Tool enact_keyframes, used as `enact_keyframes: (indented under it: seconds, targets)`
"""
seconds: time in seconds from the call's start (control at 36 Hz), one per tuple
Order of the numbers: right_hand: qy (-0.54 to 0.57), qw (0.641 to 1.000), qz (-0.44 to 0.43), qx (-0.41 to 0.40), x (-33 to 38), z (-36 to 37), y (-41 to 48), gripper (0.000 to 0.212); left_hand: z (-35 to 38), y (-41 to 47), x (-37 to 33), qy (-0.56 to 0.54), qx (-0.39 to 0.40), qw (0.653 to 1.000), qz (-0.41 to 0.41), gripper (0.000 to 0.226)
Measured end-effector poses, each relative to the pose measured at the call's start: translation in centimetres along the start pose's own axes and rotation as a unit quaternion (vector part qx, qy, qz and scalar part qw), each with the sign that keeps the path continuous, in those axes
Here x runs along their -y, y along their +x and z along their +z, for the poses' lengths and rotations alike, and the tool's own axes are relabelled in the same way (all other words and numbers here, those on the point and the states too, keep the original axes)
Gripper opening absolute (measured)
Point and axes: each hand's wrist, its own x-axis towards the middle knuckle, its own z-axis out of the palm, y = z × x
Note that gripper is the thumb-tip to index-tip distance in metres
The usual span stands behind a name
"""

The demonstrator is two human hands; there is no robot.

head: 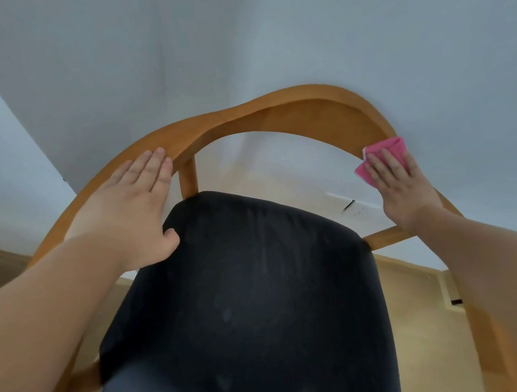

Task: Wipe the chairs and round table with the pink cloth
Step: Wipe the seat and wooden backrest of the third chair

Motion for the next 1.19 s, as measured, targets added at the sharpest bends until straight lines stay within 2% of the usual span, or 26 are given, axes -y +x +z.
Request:
enact_keyframes:
  seconds: [0.11,0.28,0.47,0.67,0.86,1.0,1.19]
  targets:
    - [0.009,0.998,-0.018,-0.06,-0.4,-2.9,2.9,0.066,0.0,0.0,-0.2,0.009,0.004,1.0,-0.001,0.092]
    - [-0.018,0.973,-0.113,-0.201,1.5,-10.8,8.7,0.064,-0.3,-0.1,-0.3,0.007,0.012,1.0,-0.004,0.093]
    - [0.035,0.952,-0.166,-0.255,6.0,-15.3,10.9,0.072,0.0,-0.2,-0.3,0.001,0.007,1.0,-0.006,0.093]
    - [0.09,0.928,-0.155,-0.328,7.9,-17.5,10.3,0.078,0.2,-0.1,-0.3,0.009,-0.01,1.0,-0.009,0.091]
    - [0.123,0.93,-0.165,-0.306,7.2,-19.3,8.7,0.068,0.2,-0.1,-0.3,0.012,-0.012,1.0,-0.011,0.091]
    - [0.232,0.918,-0.179,-0.268,5.9,-21.0,5.8,0.066,0.0,0.1,-0.3,0.006,-0.002,1.0,-0.018,0.087]
    - [0.343,0.873,-0.179,-0.297,3.1,-23.3,-1.8,0.069,-2.5,-1.7,-0.8,-0.138,-0.034,0.989,-0.029,0.065]
